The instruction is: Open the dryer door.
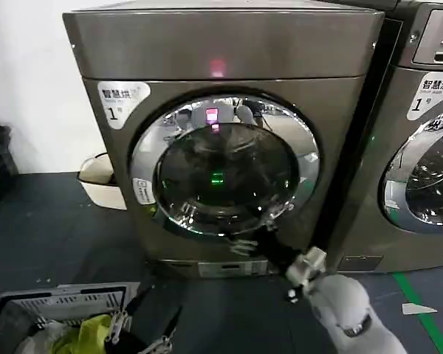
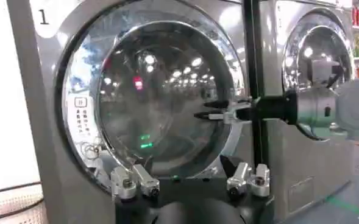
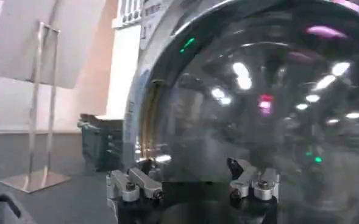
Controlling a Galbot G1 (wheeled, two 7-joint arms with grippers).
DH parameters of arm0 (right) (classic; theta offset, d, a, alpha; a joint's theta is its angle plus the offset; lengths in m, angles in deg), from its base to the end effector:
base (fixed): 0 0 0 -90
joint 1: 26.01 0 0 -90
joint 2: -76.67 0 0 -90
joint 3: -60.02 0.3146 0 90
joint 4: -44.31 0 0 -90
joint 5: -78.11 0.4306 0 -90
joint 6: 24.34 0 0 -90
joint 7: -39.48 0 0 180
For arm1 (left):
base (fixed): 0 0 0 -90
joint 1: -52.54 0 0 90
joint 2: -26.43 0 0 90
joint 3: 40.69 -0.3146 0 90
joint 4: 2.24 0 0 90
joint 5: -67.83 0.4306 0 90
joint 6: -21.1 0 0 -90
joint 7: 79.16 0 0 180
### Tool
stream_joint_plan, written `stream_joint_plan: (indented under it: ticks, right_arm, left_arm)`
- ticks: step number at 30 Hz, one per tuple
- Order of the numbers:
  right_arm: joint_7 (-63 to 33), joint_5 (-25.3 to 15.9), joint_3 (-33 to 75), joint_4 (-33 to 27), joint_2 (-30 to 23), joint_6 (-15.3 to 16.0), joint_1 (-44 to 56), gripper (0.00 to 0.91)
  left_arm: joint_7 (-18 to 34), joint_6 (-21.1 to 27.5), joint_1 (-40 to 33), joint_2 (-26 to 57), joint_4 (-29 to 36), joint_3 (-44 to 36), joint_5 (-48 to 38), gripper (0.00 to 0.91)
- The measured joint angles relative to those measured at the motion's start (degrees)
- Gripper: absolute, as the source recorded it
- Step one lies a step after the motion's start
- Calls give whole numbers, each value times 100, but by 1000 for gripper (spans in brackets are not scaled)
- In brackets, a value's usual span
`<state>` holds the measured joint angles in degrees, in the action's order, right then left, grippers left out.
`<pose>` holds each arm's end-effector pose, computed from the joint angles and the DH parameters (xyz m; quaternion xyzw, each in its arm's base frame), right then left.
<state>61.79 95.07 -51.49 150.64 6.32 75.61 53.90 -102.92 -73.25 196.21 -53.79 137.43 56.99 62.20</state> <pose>0.4194 0.0776 -0.1622 -0.4006 0.9125 -0.0485 0.0675 0.1796 0.0344 -0.2108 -0.2309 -0.9714 -0.0556 0.0038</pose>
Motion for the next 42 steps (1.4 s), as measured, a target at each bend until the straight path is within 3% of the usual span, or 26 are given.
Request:
stream_joint_plan:
  ticks: [10,42]
  right_arm:
    - [87,-118,-511,-760,-507,-69,-686,907]
    - [335,-172,-1260,-2195,-1187,-210,-1856,907]
  left_arm:
    - [-10,18,-11,-23,-22,54,14,907]
    - [-111,52,3,-84,-45,84,37,907]
